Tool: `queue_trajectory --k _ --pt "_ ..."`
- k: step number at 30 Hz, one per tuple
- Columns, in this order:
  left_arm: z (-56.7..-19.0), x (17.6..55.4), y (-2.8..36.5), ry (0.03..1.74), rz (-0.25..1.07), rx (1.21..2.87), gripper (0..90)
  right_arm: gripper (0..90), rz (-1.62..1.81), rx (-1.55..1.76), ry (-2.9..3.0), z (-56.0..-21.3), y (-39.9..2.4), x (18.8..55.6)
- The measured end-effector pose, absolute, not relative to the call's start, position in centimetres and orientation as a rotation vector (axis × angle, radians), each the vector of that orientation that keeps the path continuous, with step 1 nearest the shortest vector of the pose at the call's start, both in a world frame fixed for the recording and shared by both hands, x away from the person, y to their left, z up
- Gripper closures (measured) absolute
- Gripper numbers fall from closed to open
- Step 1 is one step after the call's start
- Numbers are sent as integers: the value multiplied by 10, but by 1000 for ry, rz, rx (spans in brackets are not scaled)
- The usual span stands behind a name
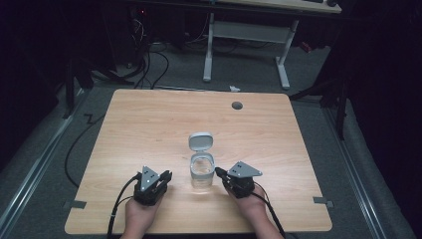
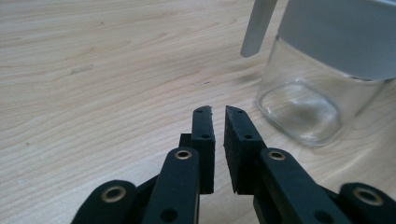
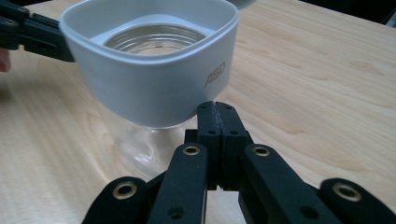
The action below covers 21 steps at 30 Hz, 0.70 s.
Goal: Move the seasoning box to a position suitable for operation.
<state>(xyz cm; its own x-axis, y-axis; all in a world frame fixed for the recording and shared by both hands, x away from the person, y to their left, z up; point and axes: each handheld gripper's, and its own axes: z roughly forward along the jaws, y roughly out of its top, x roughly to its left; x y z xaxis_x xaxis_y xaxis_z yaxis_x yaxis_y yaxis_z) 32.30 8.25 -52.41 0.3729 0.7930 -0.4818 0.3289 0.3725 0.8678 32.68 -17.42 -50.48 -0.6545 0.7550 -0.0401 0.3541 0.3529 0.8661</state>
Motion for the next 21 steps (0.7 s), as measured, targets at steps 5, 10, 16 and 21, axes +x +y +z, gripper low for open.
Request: queue_trajectory --k 5,10,16,21 --pt "-525 317 83 1195 387 1231 810 895 1232 980 2196 -510 -172 323" --pt "-525 310 80 1173 354 1252 791 881 1231 996 2198 -513 -174 322" --pt "-527 303 69 1139 320 1277 752 876 1213 1060 2175 -514 -184 324" --pt "-529 296 58 1106 288 1314 787 881 1224 1134 2133 -510 -195 329"
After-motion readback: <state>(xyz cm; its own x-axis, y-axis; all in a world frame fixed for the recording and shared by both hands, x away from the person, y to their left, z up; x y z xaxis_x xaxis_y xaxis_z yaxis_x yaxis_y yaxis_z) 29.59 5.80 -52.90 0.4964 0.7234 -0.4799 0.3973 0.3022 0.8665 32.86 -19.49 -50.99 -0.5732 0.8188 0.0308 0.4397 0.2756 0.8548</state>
